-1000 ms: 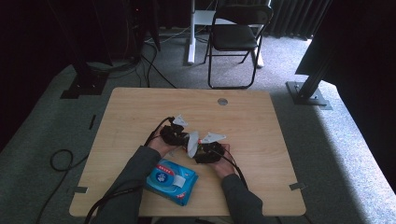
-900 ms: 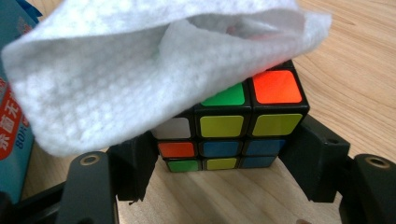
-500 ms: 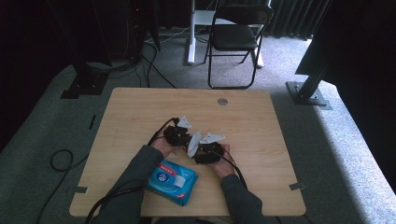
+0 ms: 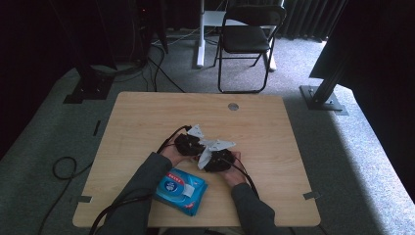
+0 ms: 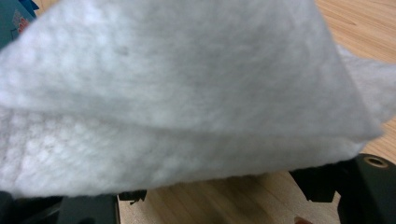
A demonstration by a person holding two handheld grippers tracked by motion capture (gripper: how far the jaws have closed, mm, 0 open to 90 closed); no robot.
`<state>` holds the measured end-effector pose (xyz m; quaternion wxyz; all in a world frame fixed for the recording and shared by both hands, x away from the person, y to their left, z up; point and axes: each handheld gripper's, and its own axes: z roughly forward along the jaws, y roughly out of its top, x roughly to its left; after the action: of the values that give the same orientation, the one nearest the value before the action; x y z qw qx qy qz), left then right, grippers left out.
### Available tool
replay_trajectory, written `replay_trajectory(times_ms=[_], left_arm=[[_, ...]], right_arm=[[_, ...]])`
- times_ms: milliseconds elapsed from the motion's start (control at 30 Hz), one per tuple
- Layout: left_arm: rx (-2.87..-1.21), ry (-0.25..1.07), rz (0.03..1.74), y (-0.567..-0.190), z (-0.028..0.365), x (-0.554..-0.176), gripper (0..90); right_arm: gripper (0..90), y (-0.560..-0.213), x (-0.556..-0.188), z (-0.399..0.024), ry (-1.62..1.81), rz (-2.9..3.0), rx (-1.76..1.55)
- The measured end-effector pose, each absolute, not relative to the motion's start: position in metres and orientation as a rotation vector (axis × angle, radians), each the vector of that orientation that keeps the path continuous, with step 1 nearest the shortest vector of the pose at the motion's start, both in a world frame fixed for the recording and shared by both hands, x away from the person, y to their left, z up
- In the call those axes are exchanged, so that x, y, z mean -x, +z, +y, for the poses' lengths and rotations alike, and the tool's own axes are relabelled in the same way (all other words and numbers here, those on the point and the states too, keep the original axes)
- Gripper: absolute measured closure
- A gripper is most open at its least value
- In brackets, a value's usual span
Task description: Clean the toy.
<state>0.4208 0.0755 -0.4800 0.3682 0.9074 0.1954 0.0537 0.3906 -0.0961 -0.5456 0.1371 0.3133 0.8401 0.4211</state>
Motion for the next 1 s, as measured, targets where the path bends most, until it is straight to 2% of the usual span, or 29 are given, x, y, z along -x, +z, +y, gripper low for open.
replay_trajectory(times_ms=[567,1000], left_arm=[[-2.334,0.167,0.531,-0.479,0.089,-0.419,86.6],[-2.311,0.256,0.626,-0.48,0.111,-0.419,86.3]], right_arm=[[32.7,-0.546,-0.391,-0.096,1.214,2.432,-0.902],[32.7,-0.546,-0.391,-0.096,1.214,2.435,-0.907]])
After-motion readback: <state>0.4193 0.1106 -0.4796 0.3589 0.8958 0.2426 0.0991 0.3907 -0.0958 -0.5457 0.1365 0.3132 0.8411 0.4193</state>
